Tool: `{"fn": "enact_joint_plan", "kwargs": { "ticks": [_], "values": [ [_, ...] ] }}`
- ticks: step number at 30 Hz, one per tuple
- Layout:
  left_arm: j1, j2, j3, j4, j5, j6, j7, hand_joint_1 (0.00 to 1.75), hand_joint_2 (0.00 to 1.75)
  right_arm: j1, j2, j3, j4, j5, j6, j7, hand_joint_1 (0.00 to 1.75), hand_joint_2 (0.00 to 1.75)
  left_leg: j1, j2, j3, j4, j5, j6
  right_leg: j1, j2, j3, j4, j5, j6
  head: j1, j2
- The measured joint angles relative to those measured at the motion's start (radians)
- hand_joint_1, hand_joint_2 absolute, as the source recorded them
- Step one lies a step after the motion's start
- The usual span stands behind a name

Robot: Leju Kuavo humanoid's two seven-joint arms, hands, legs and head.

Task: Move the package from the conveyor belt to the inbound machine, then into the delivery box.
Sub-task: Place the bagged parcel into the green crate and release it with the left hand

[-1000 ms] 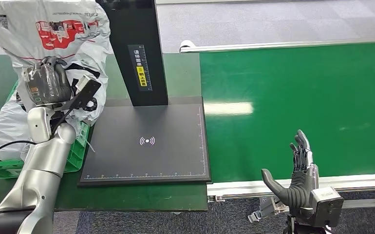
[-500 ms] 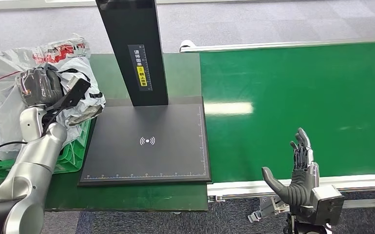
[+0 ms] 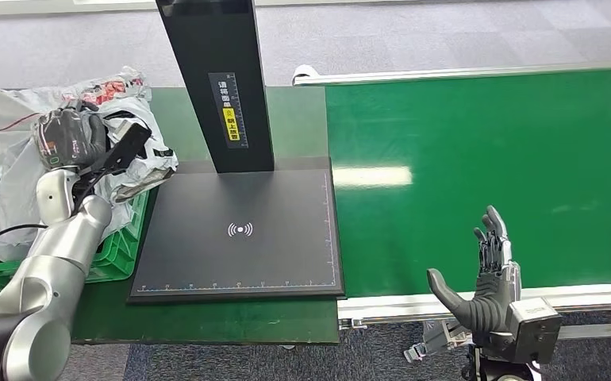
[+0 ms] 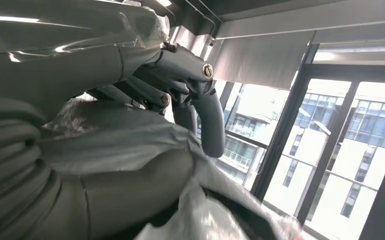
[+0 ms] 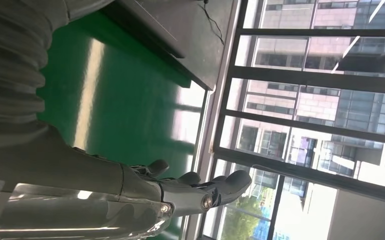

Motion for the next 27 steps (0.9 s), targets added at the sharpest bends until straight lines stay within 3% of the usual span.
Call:
{"fn": "enact_joint_plan", "kwargs": {
  "ticks": [1,2,11,24,27],
  "values": [
    [-0.003,0.000,0.000,0.006,-0.006,0.000,0.008,1.67,1.75,-0.001,0.000,0.000,0.000,0.000,0.000,0.001,0.00,1.75,0.000,0.000,0.000,0.000,0.000,0.000,0.000,0.000,0.000,0.000,0.000,0.000,0.000,0.000],
    [-0.006,0.000,0.000,0.010,-0.019,0.000,0.023,1.72,1.75,-0.002,0.000,0.000,0.000,0.000,-0.001,0.002,0.00,1.75,0.000,0.000,0.000,0.000,0.000,0.000,0.000,0.000,0.000,0.000,0.000,0.000,0.000,0.000],
    [-0.028,0.036,-0.005,0.037,-0.212,0.000,0.277,1.75,1.75,-0.023,0.003,0.000,0.000,0.001,-0.012,0.016,0.00,1.75,0.000,0.000,0.000,0.000,0.000,0.000,0.000,0.000,0.000,0.000,0.000,0.000,0.000,0.000],
    [-0.064,0.083,0.001,0.105,-0.243,0.000,0.341,1.72,1.75,-0.043,0.008,0.000,0.000,0.001,-0.017,0.029,0.00,1.75,0.000,0.000,0.000,0.000,0.000,0.000,0.000,0.000,0.000,0.000,0.000,0.000,0.000,0.000],
    [-0.064,0.088,0.001,0.116,-0.251,0.000,0.361,0.46,1.75,-0.042,0.008,0.000,0.000,0.001,-0.017,0.029,0.00,1.75,0.000,0.000,0.000,0.000,0.000,0.000,0.000,0.000,0.000,0.000,0.000,0.000,0.000,0.000]
  ]
}}
